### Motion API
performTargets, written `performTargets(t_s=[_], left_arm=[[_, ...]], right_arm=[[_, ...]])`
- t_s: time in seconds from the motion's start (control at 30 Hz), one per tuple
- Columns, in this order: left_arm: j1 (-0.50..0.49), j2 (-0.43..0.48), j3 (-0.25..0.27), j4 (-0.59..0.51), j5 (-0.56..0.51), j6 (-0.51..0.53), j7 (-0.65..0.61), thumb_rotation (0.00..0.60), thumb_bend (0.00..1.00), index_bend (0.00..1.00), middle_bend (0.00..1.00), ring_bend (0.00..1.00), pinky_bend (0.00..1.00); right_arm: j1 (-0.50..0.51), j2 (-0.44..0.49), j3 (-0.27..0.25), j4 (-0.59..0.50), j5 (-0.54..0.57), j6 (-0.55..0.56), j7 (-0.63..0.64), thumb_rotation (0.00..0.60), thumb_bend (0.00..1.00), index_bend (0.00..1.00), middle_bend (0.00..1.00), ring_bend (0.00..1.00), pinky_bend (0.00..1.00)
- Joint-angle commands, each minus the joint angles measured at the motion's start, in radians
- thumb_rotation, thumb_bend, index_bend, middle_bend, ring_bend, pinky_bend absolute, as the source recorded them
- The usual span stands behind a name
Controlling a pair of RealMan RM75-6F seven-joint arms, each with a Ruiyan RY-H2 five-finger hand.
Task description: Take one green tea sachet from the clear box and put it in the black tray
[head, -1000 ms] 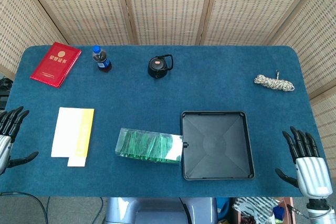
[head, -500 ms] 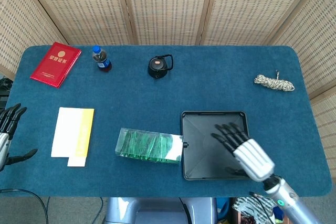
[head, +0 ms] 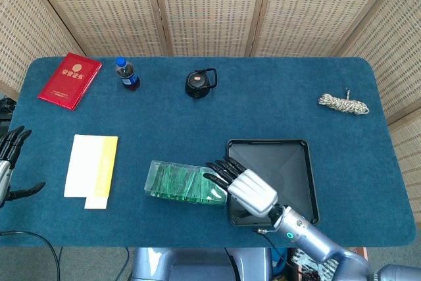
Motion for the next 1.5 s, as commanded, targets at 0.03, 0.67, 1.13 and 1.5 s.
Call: performTargets(t_s=[0.03,0.67,1.13,1.5], left_arm=[[-0.001,0.000,-0.001,0.001,-0.005,-0.002,-0.001,0.600,0.10,0.00,0.00,0.00,0.00],[-0.005,0.010,-0.011,0.014,-0.029,-0.016,-0.046,0.600,0.10,0.00,0.00,0.00,0.00],[-0.005,0.017,-0.018,0.017,-0.041,-0.018,-0.068,0.600,0.10,0.00,0.00,0.00,0.00],[-0.005,0.019,-0.018,0.016,-0.039,-0.019,-0.071,0.600,0.10,0.00,0.00,0.00,0.00]], right_arm=[[0.081,-0.118,0.052,0.022,0.140,-0.051,-0.140,0.600,0.16,0.12,0.07,0.00,0.00],[0.204,-0.284,0.037,0.092,0.365,-0.007,-0.376,0.600,0.16,0.12,0.07,0.00,0.00],[0.245,-0.280,0.011,0.143,0.396,0.047,-0.419,0.600,0.19,0.15,0.08,0.00,0.00],[0.253,-0.264,-0.023,0.165,0.352,0.093,-0.436,0.600,0.40,0.17,0.09,0.00,0.00]])
